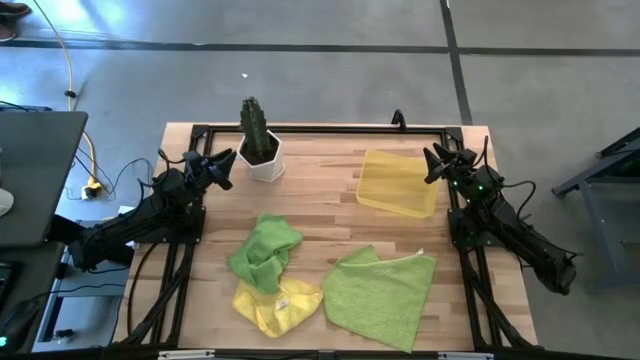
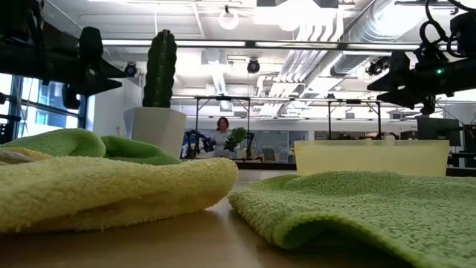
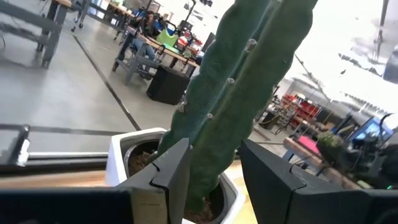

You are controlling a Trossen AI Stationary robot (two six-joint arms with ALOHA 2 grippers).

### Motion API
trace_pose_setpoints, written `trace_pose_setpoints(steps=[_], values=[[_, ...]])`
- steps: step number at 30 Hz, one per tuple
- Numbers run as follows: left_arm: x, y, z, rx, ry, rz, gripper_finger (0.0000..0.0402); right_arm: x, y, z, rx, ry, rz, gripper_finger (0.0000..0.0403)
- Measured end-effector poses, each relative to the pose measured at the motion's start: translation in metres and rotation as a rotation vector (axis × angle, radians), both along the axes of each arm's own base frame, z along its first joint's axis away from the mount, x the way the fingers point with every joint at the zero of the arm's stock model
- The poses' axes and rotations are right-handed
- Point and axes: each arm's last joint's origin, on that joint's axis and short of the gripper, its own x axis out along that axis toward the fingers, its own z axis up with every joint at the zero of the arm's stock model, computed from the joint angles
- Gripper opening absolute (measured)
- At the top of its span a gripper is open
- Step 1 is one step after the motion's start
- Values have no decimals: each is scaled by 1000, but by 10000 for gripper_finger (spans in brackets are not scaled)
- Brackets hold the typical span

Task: Roll microfiber towels into tight, uniform cylinder then place into a basket
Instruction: Fold the light green microfiber cloth

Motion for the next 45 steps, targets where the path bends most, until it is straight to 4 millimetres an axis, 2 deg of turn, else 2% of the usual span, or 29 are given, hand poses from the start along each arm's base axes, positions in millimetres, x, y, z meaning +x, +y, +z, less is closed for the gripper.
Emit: trace_pose_setpoints(steps=[14, 25, 33, 38, 45], values=[[-1, 0, 4, 2, -70, 29, 131, 0, 0, 0, 0, 0, 0, 220], [2, -4, 14, 66, -149, -171, 131, 0, 0, 0, 0, 0, 0, 220], [1, -5, 19, 55, -247, -190, 131, 0, 0, 0, 0, 0, 0, 220], [-1, -8, 30, 182, -282, -213, 131, 0, 0, 0, 0, 0, 0, 220], [-9, -19, 53, 535, -308, -304, 131, 0, 0, 0, 0, 0, 0, 220]])
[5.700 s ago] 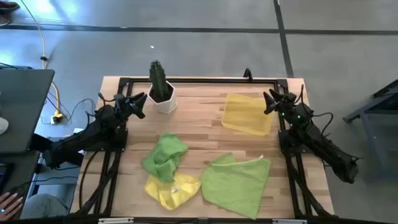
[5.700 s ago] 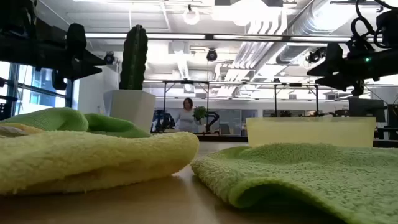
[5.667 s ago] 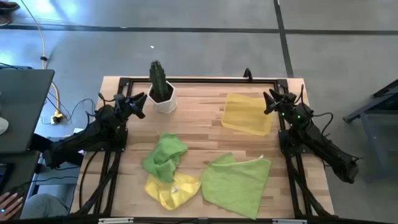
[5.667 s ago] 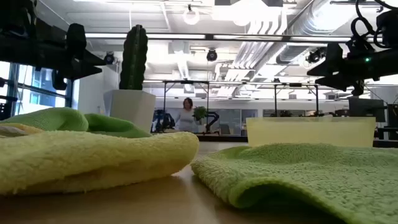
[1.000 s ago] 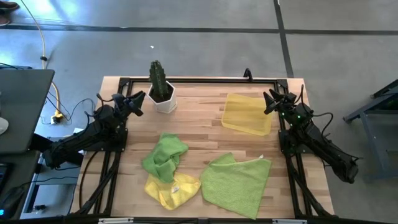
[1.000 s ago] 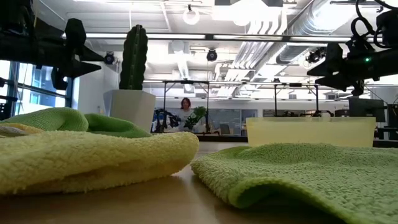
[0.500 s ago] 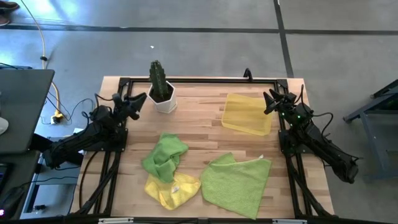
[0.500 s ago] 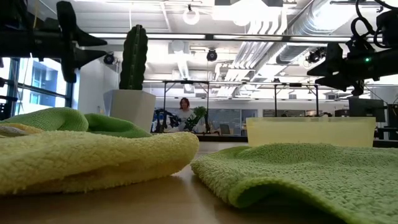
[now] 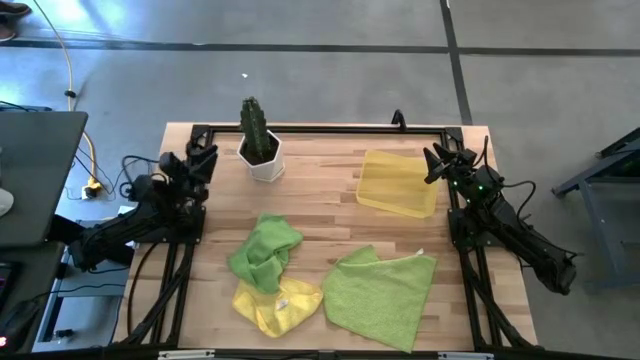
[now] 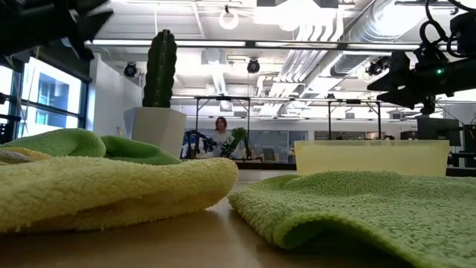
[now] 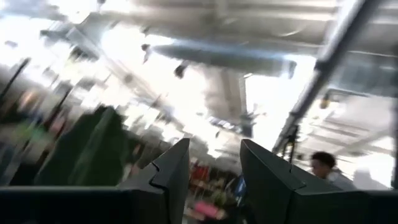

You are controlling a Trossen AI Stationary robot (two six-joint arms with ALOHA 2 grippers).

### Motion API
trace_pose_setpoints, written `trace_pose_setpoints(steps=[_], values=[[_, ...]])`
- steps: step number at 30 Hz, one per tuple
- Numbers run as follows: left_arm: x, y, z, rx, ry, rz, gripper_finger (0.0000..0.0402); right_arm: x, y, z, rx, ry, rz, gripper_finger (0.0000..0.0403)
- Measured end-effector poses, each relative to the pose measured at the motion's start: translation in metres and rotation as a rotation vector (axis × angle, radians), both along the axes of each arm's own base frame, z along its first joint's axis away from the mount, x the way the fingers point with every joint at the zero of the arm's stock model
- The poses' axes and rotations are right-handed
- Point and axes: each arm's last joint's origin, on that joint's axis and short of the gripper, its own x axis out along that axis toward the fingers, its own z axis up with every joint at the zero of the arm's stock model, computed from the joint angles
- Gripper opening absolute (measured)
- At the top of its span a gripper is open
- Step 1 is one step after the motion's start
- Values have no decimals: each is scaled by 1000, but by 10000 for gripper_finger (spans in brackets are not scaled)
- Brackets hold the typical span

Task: Roll microfiber towels into tight, uniform cylinder then place into a basket
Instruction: Fold the light green microfiber cloth

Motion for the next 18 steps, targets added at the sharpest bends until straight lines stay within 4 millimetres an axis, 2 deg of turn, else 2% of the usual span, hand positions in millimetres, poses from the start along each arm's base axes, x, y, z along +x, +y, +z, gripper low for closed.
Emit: trace_pose_setpoints(steps=[4, 8, 14, 18], values=[[-4, -7, 8, 186, -16, -21, 131, 0, 0, 0, 0, 0, 0, 220], [-7, -11, 17, 274, -21, -28, 131, 0, 0, 3, -23, -25, 0, 220], [-7, -13, 38, 321, -1, -75, 131, -1, 1, 14, -63, -160, 9, 220], [2, -8, 48, 278, 63, -148, 131, -1, 2, 16, -64, -192, 13, 220]])
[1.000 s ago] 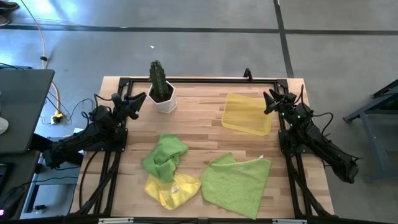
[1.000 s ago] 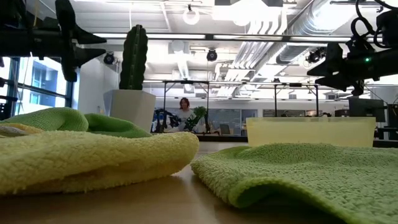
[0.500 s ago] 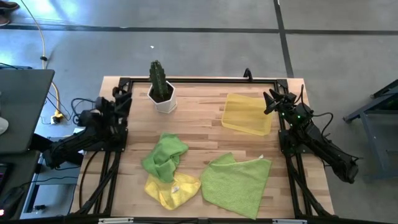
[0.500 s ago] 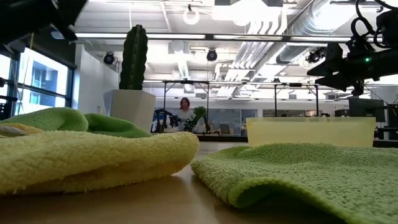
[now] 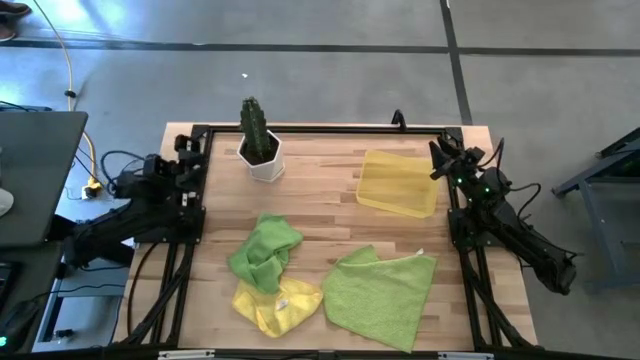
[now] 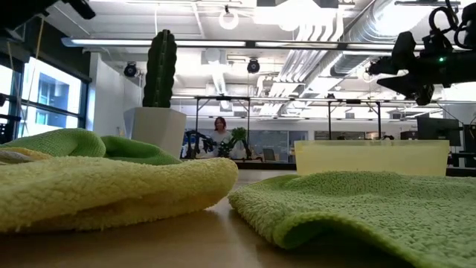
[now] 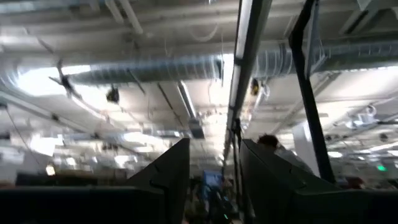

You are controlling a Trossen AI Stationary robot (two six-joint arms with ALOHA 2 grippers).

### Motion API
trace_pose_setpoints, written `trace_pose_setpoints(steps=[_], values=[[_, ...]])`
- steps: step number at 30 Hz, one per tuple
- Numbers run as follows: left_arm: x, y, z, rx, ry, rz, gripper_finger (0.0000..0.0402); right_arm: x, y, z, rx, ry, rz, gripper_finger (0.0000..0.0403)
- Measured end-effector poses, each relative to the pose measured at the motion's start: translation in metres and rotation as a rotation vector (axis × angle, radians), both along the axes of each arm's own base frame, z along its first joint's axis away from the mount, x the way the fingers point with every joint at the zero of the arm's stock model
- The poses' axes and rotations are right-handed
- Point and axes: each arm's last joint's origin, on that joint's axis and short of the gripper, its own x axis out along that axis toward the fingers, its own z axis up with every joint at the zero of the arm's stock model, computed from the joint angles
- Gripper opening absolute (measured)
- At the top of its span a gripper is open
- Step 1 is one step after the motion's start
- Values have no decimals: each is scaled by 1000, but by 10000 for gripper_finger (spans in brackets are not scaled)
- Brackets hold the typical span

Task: Roll microfiber towels into tight, uniform cylinder then place into a basket
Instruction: Fold the light green microfiber cloth

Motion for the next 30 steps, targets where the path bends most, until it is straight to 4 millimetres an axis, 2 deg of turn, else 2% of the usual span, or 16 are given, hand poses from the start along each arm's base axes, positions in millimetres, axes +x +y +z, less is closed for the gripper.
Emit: trace_pose_setpoints(steps=[4, 10, 17, 24, 30], values=[[15, 7, 10, -39, 79, -54, 131, 0, 0, 0, 4, -4, -1, 220], [48, 12, 28, -54, 194, -205, 131, 0, 0, 0, -22, 33, -23, 220], [102, -2, 36, 23, 325, -368, 131, -1, 2, 7, -81, -9, 11, 220], [152, -27, 25, -26, 456, -423, 131, 2, 8, 16, -203, -33, 206, 220], [186, -50, -1, -171, 668, -340, 131, 1, 10, 22, -219, -39, 252, 220]])
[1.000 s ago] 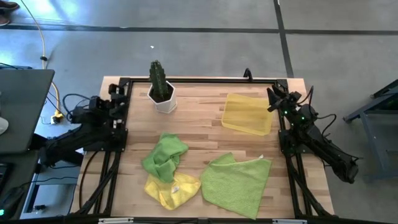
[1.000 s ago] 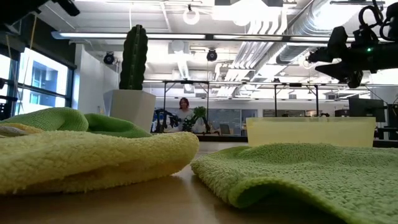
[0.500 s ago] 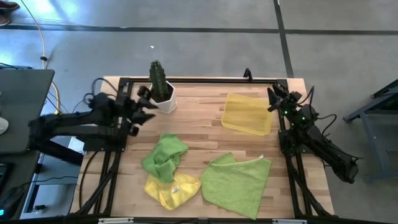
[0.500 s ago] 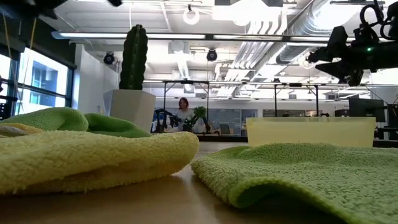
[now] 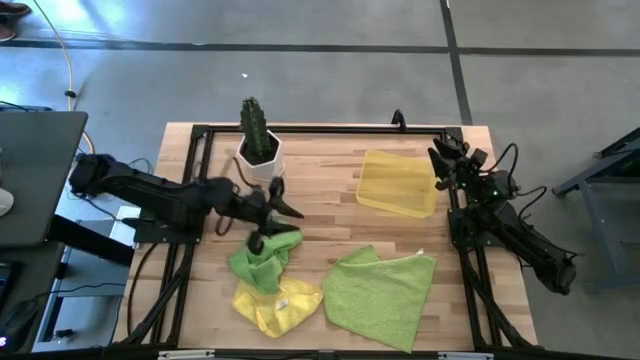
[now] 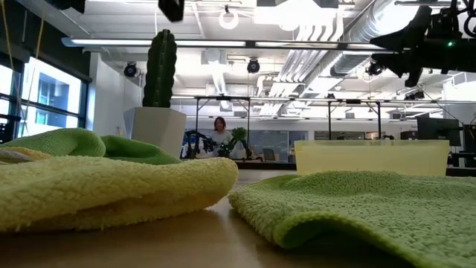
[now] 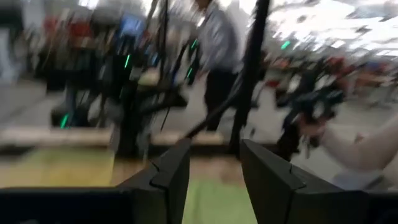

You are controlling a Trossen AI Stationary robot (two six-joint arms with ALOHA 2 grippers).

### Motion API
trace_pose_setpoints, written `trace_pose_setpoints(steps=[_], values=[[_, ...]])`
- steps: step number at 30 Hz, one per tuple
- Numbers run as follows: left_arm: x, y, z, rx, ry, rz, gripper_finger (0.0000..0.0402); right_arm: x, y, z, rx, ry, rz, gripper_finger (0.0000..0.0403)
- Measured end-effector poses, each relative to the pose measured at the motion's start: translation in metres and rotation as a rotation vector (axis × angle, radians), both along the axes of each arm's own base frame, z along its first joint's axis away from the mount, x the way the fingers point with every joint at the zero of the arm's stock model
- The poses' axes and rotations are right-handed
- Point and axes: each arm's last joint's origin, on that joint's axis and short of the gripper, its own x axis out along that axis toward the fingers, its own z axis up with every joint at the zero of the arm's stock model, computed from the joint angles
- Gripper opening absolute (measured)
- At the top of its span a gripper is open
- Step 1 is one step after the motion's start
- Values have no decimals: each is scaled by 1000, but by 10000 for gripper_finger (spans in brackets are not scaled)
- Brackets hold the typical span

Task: Roll microfiber towels into tight, uniform cylinder then place into a basket
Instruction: Fold the light green microfiber cloth

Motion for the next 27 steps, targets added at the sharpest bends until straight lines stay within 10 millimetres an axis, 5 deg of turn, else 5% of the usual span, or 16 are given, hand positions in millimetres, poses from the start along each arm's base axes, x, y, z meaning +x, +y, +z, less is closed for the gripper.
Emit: trace_pose_setpoints(steps=[13, 21, 27], values=[[51, -28, -43, -76, 422, 97, 131, 9, 5, 38, -106, 129, 77, 220], [51, -33, -83, -394, 798, 73, 131, 46, 0, 44, -62, 370, 253, 220], [51, -50, -99, -470, 906, -13, 131, 80, 11, 34, -38, 503, 474, 220]])
